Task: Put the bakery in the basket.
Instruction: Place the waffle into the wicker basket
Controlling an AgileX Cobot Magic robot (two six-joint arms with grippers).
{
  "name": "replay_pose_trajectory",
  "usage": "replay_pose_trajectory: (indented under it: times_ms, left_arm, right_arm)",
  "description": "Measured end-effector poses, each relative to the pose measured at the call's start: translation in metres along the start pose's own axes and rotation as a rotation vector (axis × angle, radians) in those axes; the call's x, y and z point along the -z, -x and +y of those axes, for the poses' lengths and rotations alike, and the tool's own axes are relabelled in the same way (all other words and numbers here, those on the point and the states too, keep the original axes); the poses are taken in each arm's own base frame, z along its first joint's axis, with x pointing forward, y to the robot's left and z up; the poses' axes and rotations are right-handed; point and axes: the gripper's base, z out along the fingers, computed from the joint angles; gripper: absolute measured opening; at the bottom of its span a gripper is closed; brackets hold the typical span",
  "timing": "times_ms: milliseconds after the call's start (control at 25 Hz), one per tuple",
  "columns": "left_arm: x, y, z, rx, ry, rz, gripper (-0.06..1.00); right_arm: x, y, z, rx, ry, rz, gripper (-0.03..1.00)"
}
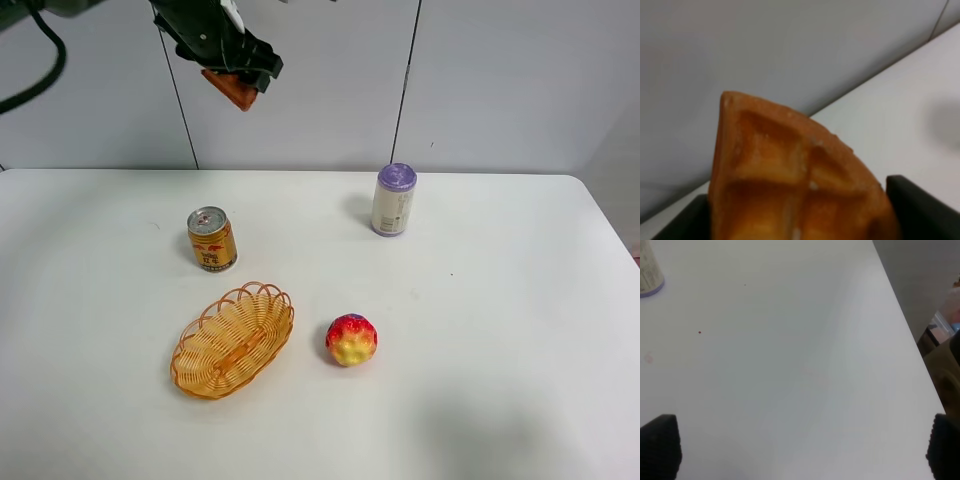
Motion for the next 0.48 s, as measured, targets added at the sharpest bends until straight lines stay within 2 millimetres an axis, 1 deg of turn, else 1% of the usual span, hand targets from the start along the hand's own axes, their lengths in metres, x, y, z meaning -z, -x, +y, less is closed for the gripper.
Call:
replay_pose_trajectory:
  times_ms: [40,200,240,320,360,480]
  left_arm:
    - [0.012,0.000,0.002,-0.008,0.011,0.018,0.66]
    - [0.050,-0.005,0.007,-0.019,0.031,0.061,0.66]
    - [0.056,-0.009,0.007,-0.021,0.032,0.073,0.66]
    - [0.075,-0.018,0.008,-0.009,0.033,0.079,0.66]
    - [0.083,-0.025,0.008,-0.004,0.033,0.088,0.66]
    - [0.097,-0.054,0.004,0.009,0.027,0.112,0.66]
  right_arm:
    - [0.000,0.000,0.000,0.000,0.000,0.000,0.99]
    - [0.000,0.000,0.000,0.000,0.000,0.000,0.99]
    - [0.000,0.000,0.000,0.000,0.000,0.000,0.99]
    - [0.000,0.000,0.000,0.000,0.000,0.000,0.99]
    - [0.000,0.000,0.000,0.000,0.000,0.000,0.99]
    - [0.000,0.000,0.000,0.000,0.000,0.000,0.99]
